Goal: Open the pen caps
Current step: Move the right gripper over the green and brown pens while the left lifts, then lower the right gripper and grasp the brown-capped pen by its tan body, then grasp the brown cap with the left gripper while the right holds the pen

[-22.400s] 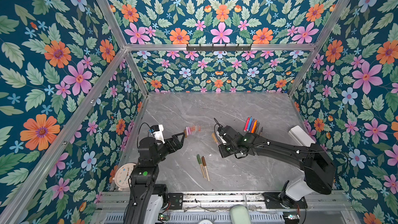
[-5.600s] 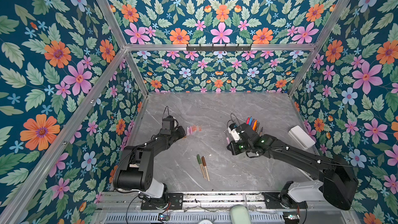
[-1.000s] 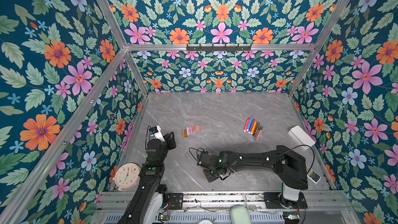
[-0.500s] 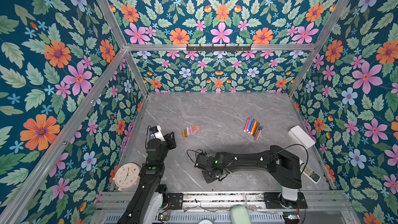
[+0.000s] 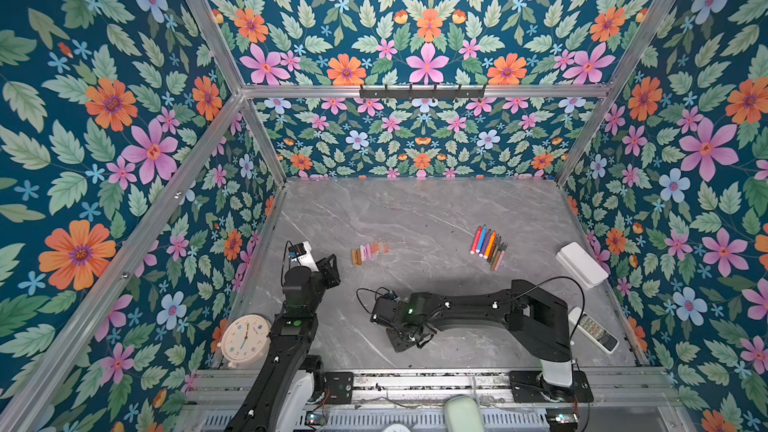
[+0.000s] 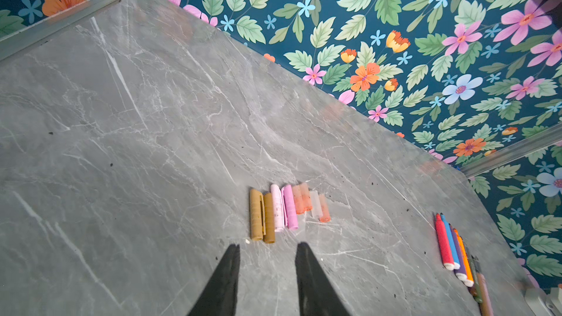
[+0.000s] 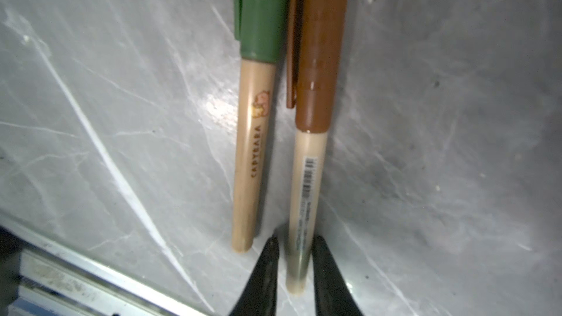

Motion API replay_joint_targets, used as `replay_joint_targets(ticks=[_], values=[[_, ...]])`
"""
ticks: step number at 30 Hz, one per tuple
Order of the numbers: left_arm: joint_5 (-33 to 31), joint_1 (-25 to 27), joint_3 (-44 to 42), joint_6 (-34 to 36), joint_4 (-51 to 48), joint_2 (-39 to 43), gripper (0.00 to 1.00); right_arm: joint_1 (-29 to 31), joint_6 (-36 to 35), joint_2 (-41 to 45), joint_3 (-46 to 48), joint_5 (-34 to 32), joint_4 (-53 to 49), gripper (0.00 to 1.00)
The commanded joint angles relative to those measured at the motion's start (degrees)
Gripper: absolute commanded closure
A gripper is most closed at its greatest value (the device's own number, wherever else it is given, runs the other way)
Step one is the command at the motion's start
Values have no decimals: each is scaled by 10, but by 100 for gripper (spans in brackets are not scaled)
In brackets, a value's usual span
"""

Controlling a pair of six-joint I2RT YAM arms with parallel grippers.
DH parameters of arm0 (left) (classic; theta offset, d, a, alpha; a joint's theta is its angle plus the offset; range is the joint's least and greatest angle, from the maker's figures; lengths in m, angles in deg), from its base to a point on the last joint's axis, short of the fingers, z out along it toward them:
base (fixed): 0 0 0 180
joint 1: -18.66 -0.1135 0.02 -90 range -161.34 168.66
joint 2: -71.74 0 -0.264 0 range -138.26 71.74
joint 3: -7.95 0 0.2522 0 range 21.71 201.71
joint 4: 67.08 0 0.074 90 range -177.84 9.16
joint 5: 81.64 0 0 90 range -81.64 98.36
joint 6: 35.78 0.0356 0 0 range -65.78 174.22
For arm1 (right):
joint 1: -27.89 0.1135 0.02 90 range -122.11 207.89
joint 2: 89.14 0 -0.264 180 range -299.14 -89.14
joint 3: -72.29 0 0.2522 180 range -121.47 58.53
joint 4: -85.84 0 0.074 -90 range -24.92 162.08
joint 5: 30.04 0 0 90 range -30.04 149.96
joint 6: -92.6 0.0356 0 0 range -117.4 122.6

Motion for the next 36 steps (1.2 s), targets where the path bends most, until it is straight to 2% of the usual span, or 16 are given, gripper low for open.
replay_joint_targets(ticks=[1, 5, 8, 13, 17, 19, 22, 26, 36], values=[[3, -1, 3, 3, 4, 1, 65, -15, 12, 3, 14, 5, -8, 78], [7, -1, 3, 3, 2, 2, 65, -58, 6, 34, 60, 15, 13, 80], [22, -1, 0, -9, -3, 2, 65, -93, -6, 62, 91, 16, 20, 87], [103, -1, -32, -91, 23, 1, 65, -129, -25, 93, 117, 18, 27, 98], [169, 11, -63, -186, 61, 18, 64, -153, -40, 108, 133, 28, 46, 100], [173, 39, -72, -225, 74, 29, 62, -166, -52, 119, 136, 27, 51, 100], [136, 110, -67, -250, 81, 31, 51, -190, -69, 137, 144, 34, 63, 100], [71, 201, -58, -270, 123, -10, 50, -222, -90, 166, 158, 50, 78, 100], [54, 339, 54, -276, 258, -295, 54, -274, -119, 346, 290, 78, 155, 99]])
